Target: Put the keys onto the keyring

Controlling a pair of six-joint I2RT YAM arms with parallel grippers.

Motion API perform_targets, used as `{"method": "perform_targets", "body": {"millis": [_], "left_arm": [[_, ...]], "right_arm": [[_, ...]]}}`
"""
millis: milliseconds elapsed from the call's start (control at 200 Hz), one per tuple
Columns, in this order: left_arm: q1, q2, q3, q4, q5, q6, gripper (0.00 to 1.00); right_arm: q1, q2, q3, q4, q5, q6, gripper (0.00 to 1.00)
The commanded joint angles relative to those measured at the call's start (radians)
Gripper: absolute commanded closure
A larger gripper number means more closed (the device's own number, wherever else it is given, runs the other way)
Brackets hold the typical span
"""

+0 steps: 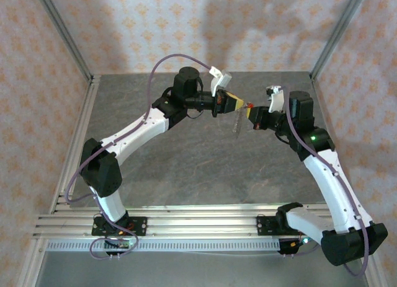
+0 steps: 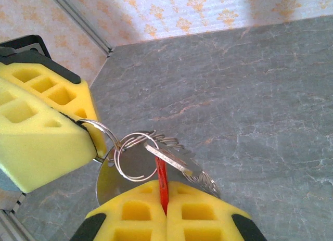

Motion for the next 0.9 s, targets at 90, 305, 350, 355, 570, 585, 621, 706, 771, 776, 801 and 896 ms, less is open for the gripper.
{"method": "perform_targets", "body": {"millis": [90, 305, 350, 355, 570, 585, 621, 706, 771, 776, 801, 896], "left_arm": [[0.003, -0.028, -0.003, 0.028, 0.005, 0.02, 1.0], [0.003, -0.035, -0.009, 0.031, -0.021, 0.008, 1.0], [0.003, -0.036, -0.012, 0.039, -0.025, 0.001, 1.0], [0.002, -0.036, -0.013, 0.04, -0.025, 0.0, 1.0], [0.003, -0.051, -0.049, 0.134, -0.049, -0.06, 1.0], [0.003, -0.053, -0.056, 0.145, -0.054, -0.069, 1.0], [0.003, -0.057, -0.064, 0.174, -0.065, -0.093, 1.0], [0.003, -0.062, -0.088, 0.251, -0.085, -0.155, 1.0], [0.002, -0.063, -0.103, 0.307, -0.096, -0.198, 1.0], [0.002, -0.063, -0.105, 0.31, -0.098, -0.201, 1.0], [0.001, -0.065, -0.108, 0.328, -0.102, -0.216, 1.0], [-0.001, -0.068, -0.115, 0.362, -0.112, -0.245, 1.0]], "right_arm": [[-0.016, -0.003, 0.021, -0.047, 0.073, -0.014, 1.0], [-0.016, 0.003, 0.049, -0.081, 0.094, -0.024, 1.0], [-0.016, 0.003, 0.056, -0.09, 0.099, -0.026, 1.0], [-0.015, 0.002, 0.056, -0.091, 0.1, -0.026, 1.0], [-0.016, 0.001, 0.061, -0.096, 0.096, -0.022, 1.0], [-0.015, 0.001, 0.061, -0.097, 0.094, -0.023, 1.0], [-0.015, 0.001, 0.061, -0.093, 0.089, -0.022, 1.0], [-0.014, 0.002, 0.056, -0.08, 0.076, -0.013, 1.0], [-0.015, 0.004, 0.054, -0.07, 0.071, -0.008, 1.0], [-0.014, 0.004, 0.053, -0.07, 0.07, -0.008, 1.0], [-0.015, 0.005, 0.052, -0.066, 0.07, -0.007, 1.0], [-0.015, 0.006, 0.037, -0.035, 0.052, 0.008, 1.0]]}}
